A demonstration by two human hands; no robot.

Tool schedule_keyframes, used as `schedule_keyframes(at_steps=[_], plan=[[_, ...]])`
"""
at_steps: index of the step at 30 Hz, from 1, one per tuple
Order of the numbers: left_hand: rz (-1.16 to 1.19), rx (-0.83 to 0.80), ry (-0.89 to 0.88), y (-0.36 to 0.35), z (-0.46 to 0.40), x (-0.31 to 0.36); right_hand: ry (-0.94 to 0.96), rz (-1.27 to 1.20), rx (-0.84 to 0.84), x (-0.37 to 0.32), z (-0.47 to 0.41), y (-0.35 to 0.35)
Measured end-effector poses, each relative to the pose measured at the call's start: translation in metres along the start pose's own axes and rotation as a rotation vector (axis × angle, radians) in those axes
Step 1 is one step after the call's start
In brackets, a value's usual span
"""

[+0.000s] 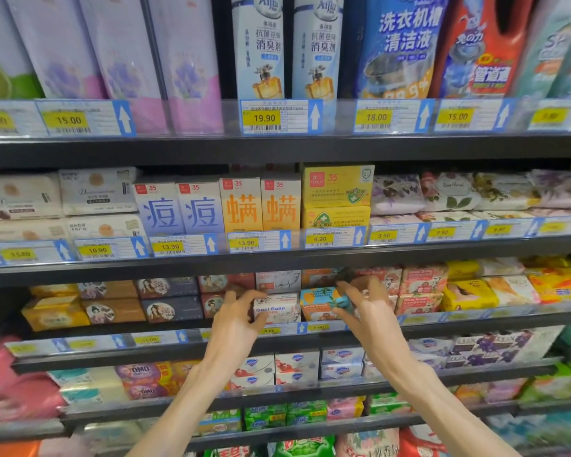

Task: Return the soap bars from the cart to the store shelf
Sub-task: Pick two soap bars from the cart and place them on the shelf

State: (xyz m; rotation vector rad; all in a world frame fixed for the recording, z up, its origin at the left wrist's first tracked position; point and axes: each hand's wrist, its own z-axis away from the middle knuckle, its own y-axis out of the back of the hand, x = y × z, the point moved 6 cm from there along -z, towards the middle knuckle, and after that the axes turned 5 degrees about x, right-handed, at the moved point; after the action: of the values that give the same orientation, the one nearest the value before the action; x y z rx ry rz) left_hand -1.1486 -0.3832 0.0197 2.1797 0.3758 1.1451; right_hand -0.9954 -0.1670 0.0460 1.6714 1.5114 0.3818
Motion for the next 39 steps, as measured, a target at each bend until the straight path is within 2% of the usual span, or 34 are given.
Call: schedule_keyframes(at_steps=[9,14,17,20,25,39], plan=[[-0.058,0.042,-0.033,0.003,0.001,-0.003,0.012,0.072,0.005,-0.003,0.004,-0.005],[-0.06,0.028,-0.019,0.003,0.001,-0.005,-0.052,0.091,-0.101,-0.001,0.008,-0.016],[-0.054,0.031,-0.019,0.002,0.001,-0.004,-0.057,0.115,-0.047,-0.007,0.011,-0.01],[-0.036,0.025,-0.018,0.003,0.0,-0.001,0.026,0.153,-0.003,-0.019,0.011,-0.006],[-0.048,0.006,0.017,0.003,-0.001,0.001,0.174,0.083,-0.051,-0.034,0.015,-0.015],[-0.142,0.004,0.036,-0.009,-0.003,0.004,0.093,0.091,-0.082,-0.022,0.021,-0.018]])
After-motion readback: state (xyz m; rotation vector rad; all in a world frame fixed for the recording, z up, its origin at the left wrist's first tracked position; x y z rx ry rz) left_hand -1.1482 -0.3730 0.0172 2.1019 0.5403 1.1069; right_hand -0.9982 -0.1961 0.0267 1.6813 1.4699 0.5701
